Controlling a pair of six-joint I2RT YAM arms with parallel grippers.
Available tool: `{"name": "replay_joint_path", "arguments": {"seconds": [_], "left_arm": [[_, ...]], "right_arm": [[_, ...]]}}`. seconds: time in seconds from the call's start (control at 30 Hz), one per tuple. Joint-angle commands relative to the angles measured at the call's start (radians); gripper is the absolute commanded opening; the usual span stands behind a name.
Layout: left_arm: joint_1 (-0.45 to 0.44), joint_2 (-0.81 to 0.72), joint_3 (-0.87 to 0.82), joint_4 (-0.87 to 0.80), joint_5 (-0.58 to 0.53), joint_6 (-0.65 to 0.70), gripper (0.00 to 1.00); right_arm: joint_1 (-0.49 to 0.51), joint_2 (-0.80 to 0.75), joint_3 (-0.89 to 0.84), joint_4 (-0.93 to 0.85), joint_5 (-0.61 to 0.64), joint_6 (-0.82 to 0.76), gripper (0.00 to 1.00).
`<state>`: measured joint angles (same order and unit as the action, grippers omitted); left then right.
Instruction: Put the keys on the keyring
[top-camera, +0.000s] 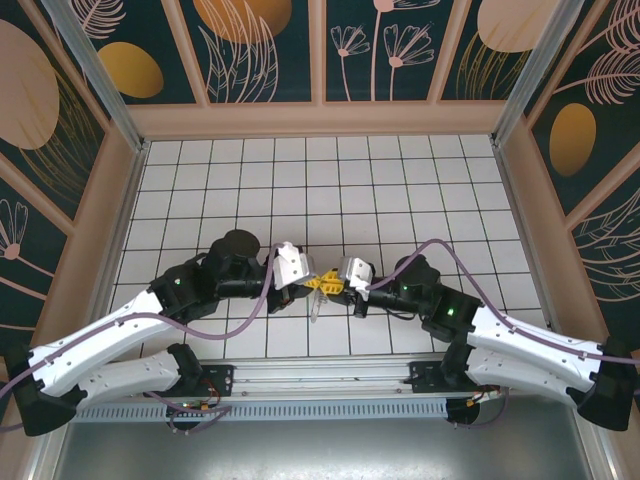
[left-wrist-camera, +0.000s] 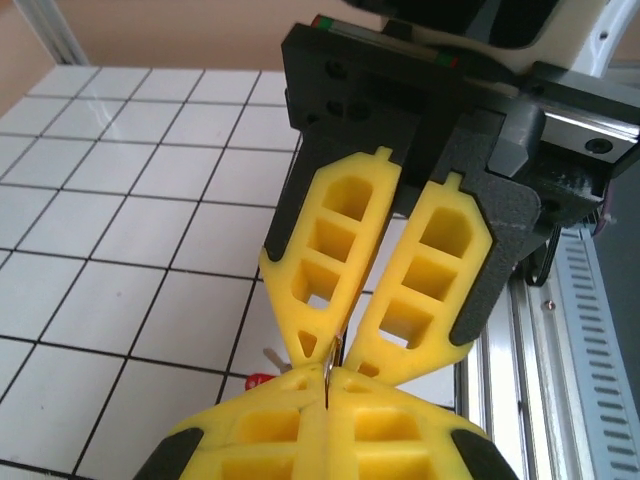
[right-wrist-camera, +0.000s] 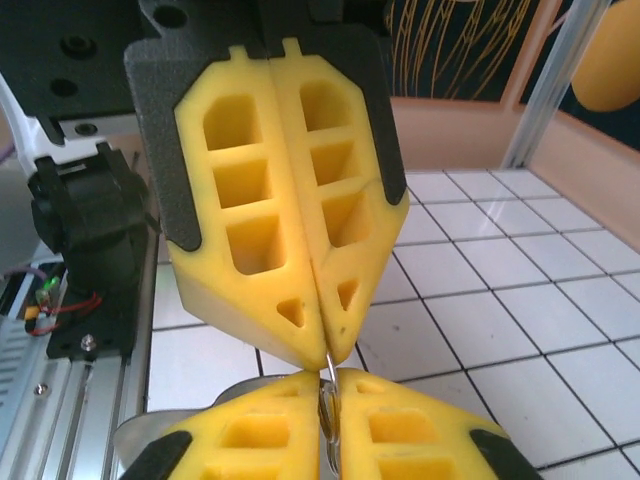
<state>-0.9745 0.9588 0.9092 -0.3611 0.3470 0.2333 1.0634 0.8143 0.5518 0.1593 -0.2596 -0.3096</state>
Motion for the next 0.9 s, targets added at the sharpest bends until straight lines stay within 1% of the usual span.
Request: {"name": "replay_joint_path", "arguments": {"seconds": [0.0, 0.07, 0.3, 0.33, 0.4, 0.43, 0.53, 0.63, 0.87], "left_arm": [[-0.012, 0.015, 0.052, -0.011, 0.015, 0.036, 0.0], [-0.011, 0.019, 0.058, -0.021, 0.012, 0.041, 0.0], [-0.01, 0.014, 0.055, -0.013, 0.027, 0.028, 0.0], [-0.011, 0.012, 0.049, -0.004, 0.04, 0.022, 0.0], [-0.011, 0.011, 0.03, 0.014, 0.077, 0.01, 0.14], [-0.012, 0.013, 0.023, 0.021, 0.09, 0.006, 0.16], [-0.012, 0.014, 0.01, 0.045, 0.12, -0.01, 0.17], [-0.012, 0.0, -0.005, 0.069, 0.127, -0.02, 0.18], [-0.012, -0.027, -0.026, 0.098, 0.146, -0.034, 0.18]], "right_arm": [[0.022, 0.008, 0.039, -0.012, 0.058, -0.031, 0.05], [0.023, 0.011, 0.041, -0.019, 0.069, -0.033, 0.0], [0.032, 0.018, 0.04, -0.013, 0.089, -0.049, 0.0], [0.031, 0.015, 0.038, -0.007, 0.079, -0.051, 0.0], [0.032, -0.007, 0.023, 0.033, 0.032, -0.052, 0.0], [0.032, -0.022, 0.013, 0.058, 0.006, -0.051, 0.0], [0.029, -0.061, -0.017, 0.132, -0.064, -0.029, 0.0], [0.026, -0.074, -0.024, 0.162, -0.104, -0.011, 0.0], [0.023, -0.076, -0.038, 0.236, -0.146, 0.021, 0.0]]}}
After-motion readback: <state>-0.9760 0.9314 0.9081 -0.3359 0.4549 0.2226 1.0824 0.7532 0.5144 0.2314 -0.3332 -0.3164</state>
